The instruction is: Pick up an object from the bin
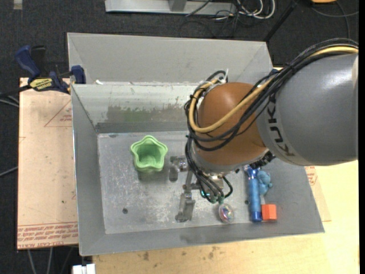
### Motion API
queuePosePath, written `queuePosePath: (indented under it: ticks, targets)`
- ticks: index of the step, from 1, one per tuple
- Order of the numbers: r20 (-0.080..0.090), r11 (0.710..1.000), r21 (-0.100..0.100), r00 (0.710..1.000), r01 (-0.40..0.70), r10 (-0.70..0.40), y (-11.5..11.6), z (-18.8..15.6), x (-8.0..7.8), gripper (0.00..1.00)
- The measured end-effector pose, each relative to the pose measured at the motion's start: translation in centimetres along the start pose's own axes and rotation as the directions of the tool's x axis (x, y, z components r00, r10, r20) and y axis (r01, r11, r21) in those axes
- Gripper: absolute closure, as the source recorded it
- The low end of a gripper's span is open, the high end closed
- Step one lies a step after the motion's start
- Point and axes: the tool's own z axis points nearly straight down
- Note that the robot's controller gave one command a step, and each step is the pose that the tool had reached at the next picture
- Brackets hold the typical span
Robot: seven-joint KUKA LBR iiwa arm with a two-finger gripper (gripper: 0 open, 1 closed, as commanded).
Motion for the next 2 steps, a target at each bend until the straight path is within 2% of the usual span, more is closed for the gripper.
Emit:
queuePosePath:
  ticks: [1, 2]
  targets:
    - [0.006, 0.995, -0.003, 0.995, 0.098, -0.098, 10.7, 5.8, -0.7, 0.0]
    - [0.012, 1.0, 0.001, 1.0, 0.003, -0.003, 4.5, 3.8, -2.9, 0.0]
